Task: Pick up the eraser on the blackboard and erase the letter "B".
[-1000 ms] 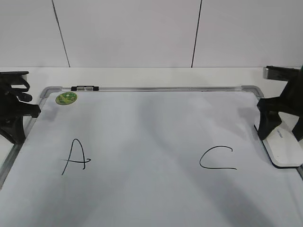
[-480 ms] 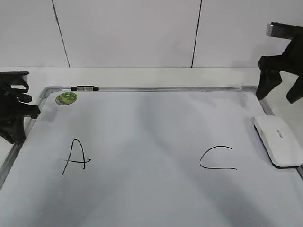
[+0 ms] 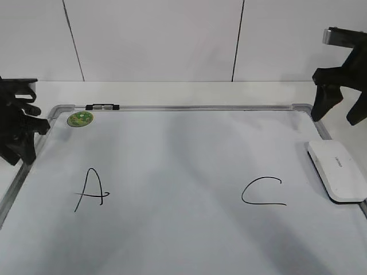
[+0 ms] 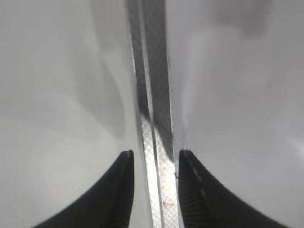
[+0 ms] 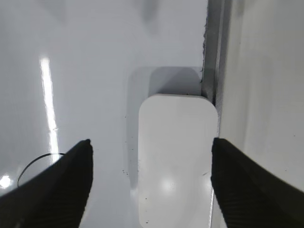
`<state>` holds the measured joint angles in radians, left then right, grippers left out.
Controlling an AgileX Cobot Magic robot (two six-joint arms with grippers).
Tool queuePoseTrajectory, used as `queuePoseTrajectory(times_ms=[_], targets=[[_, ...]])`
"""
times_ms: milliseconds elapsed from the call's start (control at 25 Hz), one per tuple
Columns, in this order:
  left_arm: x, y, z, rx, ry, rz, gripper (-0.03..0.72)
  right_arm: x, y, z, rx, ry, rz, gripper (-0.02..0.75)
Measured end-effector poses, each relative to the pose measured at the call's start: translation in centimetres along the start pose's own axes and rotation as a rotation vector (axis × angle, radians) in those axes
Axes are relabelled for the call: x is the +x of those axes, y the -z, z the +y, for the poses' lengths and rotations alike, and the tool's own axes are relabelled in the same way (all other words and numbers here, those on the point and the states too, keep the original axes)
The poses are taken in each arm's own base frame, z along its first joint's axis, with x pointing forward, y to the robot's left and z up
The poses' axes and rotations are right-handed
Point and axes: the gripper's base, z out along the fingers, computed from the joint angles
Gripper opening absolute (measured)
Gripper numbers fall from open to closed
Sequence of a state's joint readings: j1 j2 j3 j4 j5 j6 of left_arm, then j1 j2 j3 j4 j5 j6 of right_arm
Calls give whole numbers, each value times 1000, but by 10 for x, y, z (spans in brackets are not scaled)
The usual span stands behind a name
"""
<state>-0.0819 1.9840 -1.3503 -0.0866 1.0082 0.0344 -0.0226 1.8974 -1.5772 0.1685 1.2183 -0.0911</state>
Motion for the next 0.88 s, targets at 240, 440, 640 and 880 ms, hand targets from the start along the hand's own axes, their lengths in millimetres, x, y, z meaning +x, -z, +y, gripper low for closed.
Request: queuePoseTrajectory(times_ms=[240, 440, 640, 880], targets=[[-11, 34, -1, -22, -25, -23, 249, 0, 1, 0, 0, 0, -1, 594], [-7, 64, -2, -33, -35, -36, 249, 4, 17, 3, -2, 6, -42, 593], [-1, 82, -5, -14, -31, -72, 249, 13, 47, 11, -29, 5, -117, 592], [18, 115, -9, 6, -31, -148, 249, 44, 87, 21, -57, 6, -205, 590]])
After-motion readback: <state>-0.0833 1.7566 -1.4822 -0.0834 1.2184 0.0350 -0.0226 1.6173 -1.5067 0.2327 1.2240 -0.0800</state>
